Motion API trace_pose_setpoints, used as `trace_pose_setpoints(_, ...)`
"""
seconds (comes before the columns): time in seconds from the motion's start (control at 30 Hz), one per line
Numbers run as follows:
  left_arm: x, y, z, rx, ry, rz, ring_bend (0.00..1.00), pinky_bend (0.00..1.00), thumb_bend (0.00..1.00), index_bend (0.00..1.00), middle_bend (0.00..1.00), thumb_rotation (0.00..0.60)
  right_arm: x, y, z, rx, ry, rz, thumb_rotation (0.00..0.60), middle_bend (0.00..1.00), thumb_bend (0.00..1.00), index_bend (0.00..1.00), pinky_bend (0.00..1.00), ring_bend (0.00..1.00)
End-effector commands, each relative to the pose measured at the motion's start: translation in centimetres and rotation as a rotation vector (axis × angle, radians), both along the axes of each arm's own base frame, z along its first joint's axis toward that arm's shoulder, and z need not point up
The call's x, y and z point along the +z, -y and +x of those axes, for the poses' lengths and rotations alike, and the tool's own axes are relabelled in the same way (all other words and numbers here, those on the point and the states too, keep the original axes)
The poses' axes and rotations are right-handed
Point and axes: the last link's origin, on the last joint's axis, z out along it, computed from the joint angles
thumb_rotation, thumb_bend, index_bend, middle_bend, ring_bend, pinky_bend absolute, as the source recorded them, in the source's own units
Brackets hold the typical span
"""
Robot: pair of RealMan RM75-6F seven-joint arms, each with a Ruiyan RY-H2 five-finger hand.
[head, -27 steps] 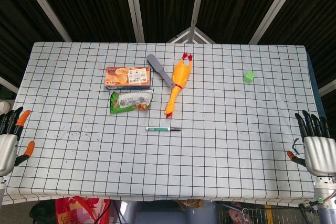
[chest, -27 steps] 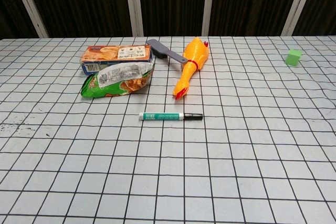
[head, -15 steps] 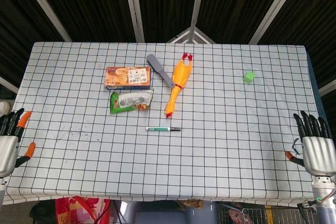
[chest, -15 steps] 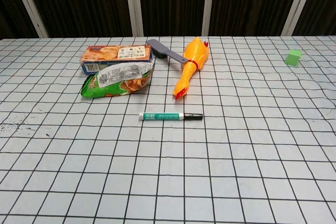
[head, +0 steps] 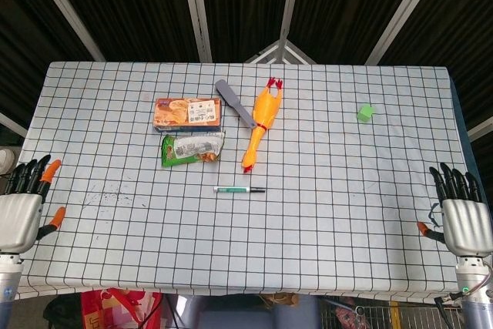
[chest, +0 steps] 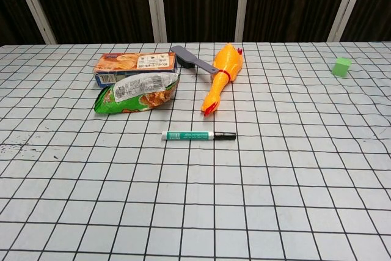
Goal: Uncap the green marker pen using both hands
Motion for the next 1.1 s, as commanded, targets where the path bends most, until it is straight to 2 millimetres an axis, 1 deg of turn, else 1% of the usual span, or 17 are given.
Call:
trace_pose_setpoints(0.03,-1.4,-2.0,1.5,0.003,-0.003,-0.033,0.0,0.0,0.46,0.14,0.0,0.6,0.0,-0.1,0.1,-0.005,0.011,-0.003,0.6,0.02,0.12,0.09,0.0,0.02)
trace_pose_setpoints(0.1,-2.5,-3.2,2.7,0.022,0.022,-0.066,0.0,0.0,0.46,0.14,0.0,0.6,-0.1,-0.1,0.1,-0.006,0.019,0.0,0.6,0.02,0.12,0.09,0.0,0.02)
trace_pose_setpoints(0.23,-4.7,-5.8,5.0,0.095,0.07,-0.129,0.0,0.0,0.45,0.12,0.0,0.6,-0.2,-0.4,0.1,-0.011,-0.001,0.011,0.6,0.02,0.12,0.09,0.0,0.02)
trace_pose_setpoints(0.37,-7.2,-8.8,7.9,0.158,0.08,-0.167,0.0,0.0,0.45,0.15,0.0,0.6,-0.3,-0.4,0.1,-0.025,-0.01,0.015,0.6,0.02,0.12,0.09,0.0,0.02)
trace_pose_setpoints(0.43,-8.1,-9.7,9.0,0.17,0.092,-0.183,0.0,0.0,0.45,0.16,0.0,0.6,-0.3,-0.4,0.0,-0.03,-0.017,0.017,0.6,0.02,0.12,0.09,0.0,0.02)
trace_pose_setpoints(0.47,-8.9,-10.6,9.8,0.179,0.102,-0.198,0.0,0.0,0.45,0.16,0.0,0.6,-0.4,-0.4,0.0,-0.034,-0.023,0.02,0.6,0.02,0.12,0.09,0.0,0.02)
trace_pose_setpoints(0.57,-10.8,-12.5,11.2,0.211,0.141,-0.221,0.0,0.0,0.45,0.17,0.0,0.6,-0.7,-0.4,-0.2,-0.045,-0.024,0.026,0.6,0.02,0.12,0.09,0.0,0.02)
trace_pose_setpoints(0.7,-13.6,-14.4,13.3,0.217,0.184,-0.248,0.0,0.0,0.45,0.18,0.0,0.6,-1.5,-0.2,-0.6,-0.063,-0.038,0.046,0.6,0.02,0.12,0.09,0.0,0.02)
trace_pose_setpoints(0.87,-17.0,-15.2,16.1,0.161,0.165,-0.285,0.0,0.0,0.45,0.2,0.0,0.6,-1.9,0.1,-1.0,-0.074,-0.054,0.058,0.6,0.03,0.12,0.1,0.0,0.02)
trace_pose_setpoints(0.97,-19.1,-14.8,18.1,0.113,0.156,-0.329,0.0,0.0,0.45,0.22,0.0,0.6,-2.2,0.3,-1.2,-0.083,-0.045,0.058,0.6,0.02,0.12,0.1,0.0,0.02)
trace_pose_setpoints(1.1,-21.0,-14.2,19.6,0.097,0.078,-0.36,0.0,0.0,0.45,0.25,0.0,0.6,-2.6,0.4,-1.7,-0.09,-0.056,0.073,0.6,0.03,0.12,0.1,0.0,0.02)
